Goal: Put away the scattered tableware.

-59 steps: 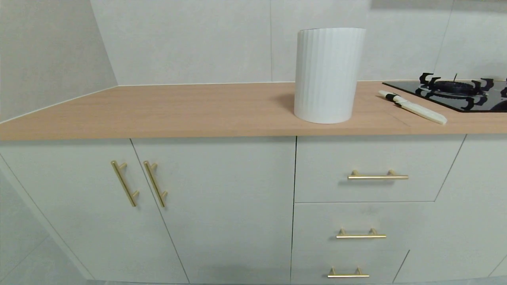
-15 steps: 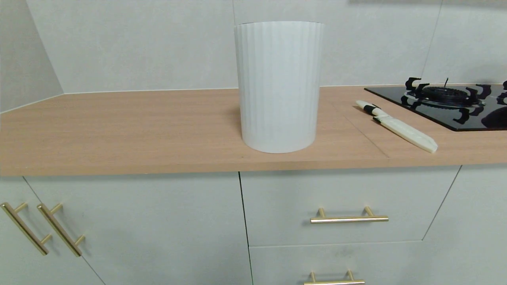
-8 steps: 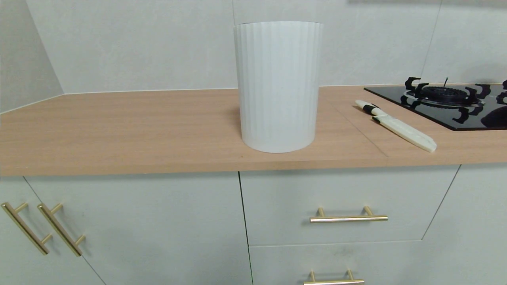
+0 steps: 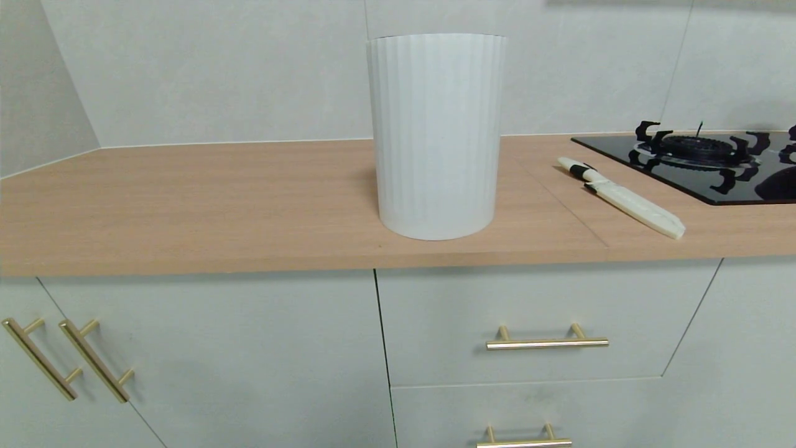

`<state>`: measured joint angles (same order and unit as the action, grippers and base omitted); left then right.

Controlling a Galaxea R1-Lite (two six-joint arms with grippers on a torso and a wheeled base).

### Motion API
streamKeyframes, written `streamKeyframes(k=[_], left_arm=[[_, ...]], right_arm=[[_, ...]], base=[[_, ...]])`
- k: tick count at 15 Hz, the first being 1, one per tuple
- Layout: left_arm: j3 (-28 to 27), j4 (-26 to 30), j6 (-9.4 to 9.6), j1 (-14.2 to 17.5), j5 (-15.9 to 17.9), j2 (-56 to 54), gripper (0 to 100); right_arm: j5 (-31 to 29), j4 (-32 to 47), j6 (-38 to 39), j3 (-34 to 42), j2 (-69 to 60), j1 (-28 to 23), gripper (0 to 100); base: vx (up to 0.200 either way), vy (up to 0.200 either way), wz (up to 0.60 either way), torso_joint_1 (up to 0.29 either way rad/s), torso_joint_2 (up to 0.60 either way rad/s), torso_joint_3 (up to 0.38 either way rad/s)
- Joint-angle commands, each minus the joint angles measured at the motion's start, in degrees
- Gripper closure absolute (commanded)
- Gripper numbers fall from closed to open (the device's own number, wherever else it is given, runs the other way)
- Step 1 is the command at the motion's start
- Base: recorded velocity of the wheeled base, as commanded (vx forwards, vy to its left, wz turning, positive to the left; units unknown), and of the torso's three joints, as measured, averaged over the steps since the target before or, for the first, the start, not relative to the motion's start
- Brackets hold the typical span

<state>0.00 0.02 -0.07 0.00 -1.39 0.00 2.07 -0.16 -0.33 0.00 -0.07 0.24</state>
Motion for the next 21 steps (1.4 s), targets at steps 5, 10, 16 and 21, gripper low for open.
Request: streamKeyframes(k=[5,10,16,21], left_arm=[[0.0,0.0,-0.01,0.0,0.0,0.0,0],[0.0,0.0,-0.01,0.0,0.0,0.0,0],[0.0,0.0,-0.01,0.0,0.0,0.0,0],[0.0,0.0,-0.01,0.0,0.0,0.0,0]], right_arm=[[0.0,0.0,0.0,0.0,0.1,0.0,0],[0.0,0.0,0.0,0.0,0.1,0.0,0],[0.0,0.0,0.0,0.0,0.1,0.0,0],[0.0,0.0,0.0,0.0,0.1,0.0,0]], base=[[0.0,0.0,0.0,0.064,-0.21,-0.215],[0.0,0.0,0.0,0.139,-0.51,-0.301],[0.0,0.0,0.0,0.179,-0.49,-0.293],[0.0,0.0,0.0,0.205,-0.5,-0.283]])
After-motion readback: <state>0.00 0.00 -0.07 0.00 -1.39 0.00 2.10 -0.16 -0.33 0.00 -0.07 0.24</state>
